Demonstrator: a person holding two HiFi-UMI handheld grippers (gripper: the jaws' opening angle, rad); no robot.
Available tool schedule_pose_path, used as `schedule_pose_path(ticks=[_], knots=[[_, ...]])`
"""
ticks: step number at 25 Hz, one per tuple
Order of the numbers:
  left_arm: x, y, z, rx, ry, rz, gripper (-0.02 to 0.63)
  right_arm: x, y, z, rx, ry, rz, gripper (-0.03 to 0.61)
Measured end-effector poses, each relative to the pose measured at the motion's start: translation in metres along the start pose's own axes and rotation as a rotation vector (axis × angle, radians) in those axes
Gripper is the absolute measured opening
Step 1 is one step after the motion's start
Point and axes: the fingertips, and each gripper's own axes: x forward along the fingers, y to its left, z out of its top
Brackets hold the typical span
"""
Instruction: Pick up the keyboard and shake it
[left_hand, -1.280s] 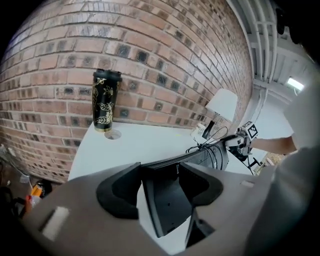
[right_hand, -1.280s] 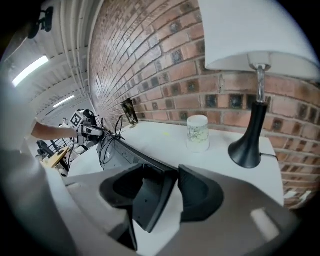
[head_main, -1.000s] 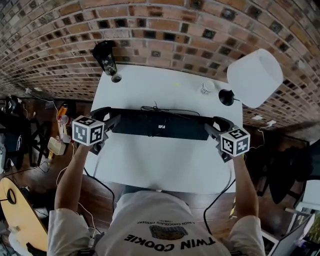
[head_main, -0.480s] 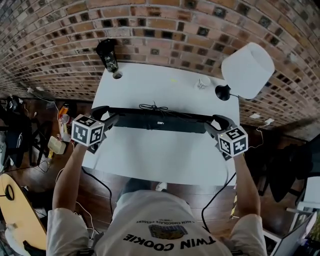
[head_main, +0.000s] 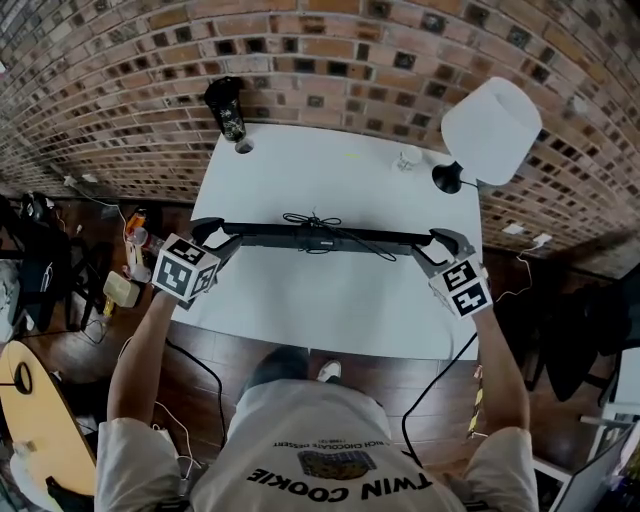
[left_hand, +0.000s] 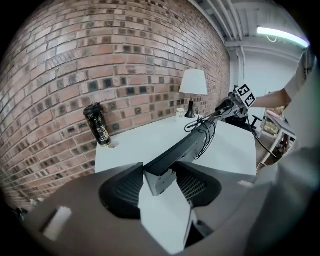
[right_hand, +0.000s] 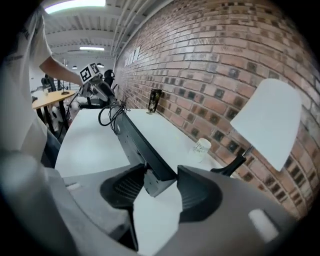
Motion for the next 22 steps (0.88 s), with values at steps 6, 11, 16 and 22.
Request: schedule_pose_path(ticks=[6, 11, 16, 22], knots=[[-0.011, -0.014, -0.013, 0.168, 0.087, 0.042, 0.209, -0.014, 0.019, -0.004, -0.213, 0.077, -0.062, 0.196], [-0.019, -0.028, -0.025, 0.233, 0.136, 0.066, 0.204, -0.021, 0.039, -0.013, -0.356, 0.113, -0.082, 0.172], [-0.026, -0.042, -0.042, 0.302, 0.208, 0.108, 0.196, -0.024, 0.061, -0.025, -0.535, 0.151, -0.14, 0.144], [-0.027, -0.062, -0.071, 0.442, 0.308, 0.135, 0.152, -0.03, 0.077, -0.043, -0.593, 0.167, -0.138, 0.106]])
